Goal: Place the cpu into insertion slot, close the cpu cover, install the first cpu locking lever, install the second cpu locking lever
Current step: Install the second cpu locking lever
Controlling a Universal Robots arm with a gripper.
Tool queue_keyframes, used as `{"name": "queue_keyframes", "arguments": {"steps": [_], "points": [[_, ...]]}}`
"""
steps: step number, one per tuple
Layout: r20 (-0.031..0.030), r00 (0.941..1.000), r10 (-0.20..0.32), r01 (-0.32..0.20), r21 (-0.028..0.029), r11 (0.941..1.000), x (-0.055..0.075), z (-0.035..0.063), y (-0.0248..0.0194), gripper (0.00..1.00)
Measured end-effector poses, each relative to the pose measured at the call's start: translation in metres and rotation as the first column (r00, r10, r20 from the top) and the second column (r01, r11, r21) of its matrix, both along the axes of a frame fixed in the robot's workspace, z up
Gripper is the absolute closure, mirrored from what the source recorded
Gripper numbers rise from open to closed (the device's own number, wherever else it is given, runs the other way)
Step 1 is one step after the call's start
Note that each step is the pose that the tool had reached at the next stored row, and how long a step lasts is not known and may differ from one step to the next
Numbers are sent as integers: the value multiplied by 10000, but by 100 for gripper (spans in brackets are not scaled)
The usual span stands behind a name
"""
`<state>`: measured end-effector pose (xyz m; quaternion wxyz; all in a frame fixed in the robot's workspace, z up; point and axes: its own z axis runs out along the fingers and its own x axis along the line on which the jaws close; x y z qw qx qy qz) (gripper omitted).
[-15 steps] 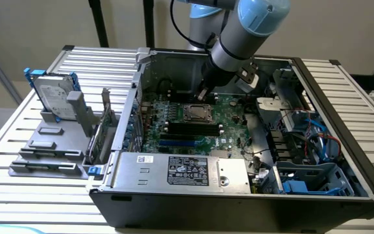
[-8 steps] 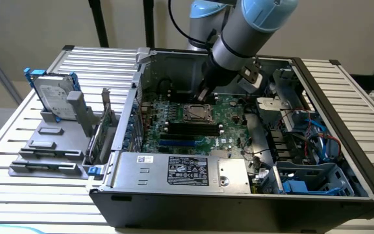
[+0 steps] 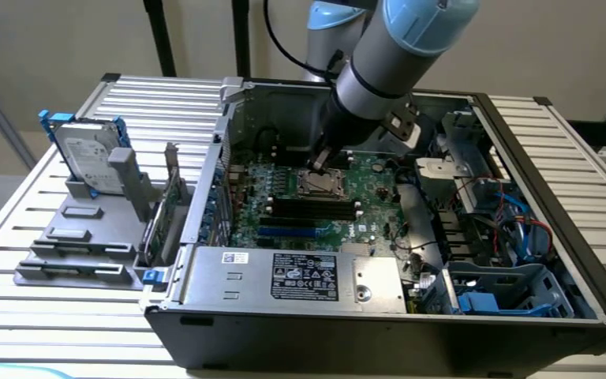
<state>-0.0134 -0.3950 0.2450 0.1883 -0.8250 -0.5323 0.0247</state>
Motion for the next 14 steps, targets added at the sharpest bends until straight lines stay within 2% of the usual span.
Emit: {"name": "queue_keyframes", "arguments": {"steps": [8,14], "points": [[-1,10000,0,0,-53,10000,-101,5,-129,89],[0,10000,-41,41,-55,10000,-219,-9,-150,89]]}}
